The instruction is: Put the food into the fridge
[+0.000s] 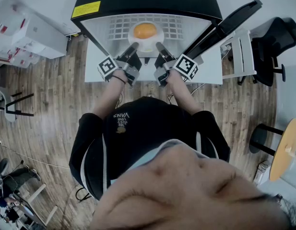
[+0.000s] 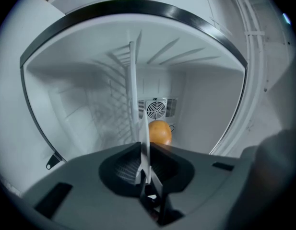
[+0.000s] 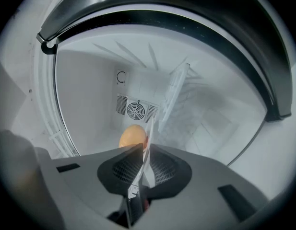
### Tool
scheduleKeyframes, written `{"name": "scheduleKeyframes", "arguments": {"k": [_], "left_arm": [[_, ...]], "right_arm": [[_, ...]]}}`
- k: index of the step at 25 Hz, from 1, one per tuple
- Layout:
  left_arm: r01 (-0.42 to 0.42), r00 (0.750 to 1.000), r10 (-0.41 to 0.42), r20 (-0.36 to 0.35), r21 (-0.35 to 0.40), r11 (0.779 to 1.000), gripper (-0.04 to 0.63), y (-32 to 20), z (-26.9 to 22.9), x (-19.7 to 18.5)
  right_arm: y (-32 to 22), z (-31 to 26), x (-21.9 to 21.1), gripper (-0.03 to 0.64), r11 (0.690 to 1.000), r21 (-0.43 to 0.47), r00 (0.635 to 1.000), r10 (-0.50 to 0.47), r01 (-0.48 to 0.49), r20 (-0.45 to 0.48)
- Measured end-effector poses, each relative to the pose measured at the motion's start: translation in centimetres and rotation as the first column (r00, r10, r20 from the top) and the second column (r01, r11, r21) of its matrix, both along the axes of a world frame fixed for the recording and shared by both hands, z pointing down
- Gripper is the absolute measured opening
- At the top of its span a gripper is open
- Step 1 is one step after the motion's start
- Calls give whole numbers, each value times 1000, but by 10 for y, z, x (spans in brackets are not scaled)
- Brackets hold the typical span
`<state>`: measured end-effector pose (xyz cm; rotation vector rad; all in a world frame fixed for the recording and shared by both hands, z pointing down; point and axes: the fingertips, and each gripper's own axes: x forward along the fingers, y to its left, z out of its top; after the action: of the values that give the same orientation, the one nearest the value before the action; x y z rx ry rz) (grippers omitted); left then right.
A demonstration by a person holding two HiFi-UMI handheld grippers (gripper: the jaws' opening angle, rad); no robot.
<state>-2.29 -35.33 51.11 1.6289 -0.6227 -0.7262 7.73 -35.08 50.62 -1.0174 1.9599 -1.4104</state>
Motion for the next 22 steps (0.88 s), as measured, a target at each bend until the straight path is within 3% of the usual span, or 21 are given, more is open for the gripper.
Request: {"name": "scheduleKeyframes", "arguments": {"k": [22], "left_arm": [[40, 999, -39, -23, 10, 999, 37, -19, -2, 1]], "right_arm": [[-21, -3, 2, 38, 1000, 14, 1000, -24, 24, -4]]}}
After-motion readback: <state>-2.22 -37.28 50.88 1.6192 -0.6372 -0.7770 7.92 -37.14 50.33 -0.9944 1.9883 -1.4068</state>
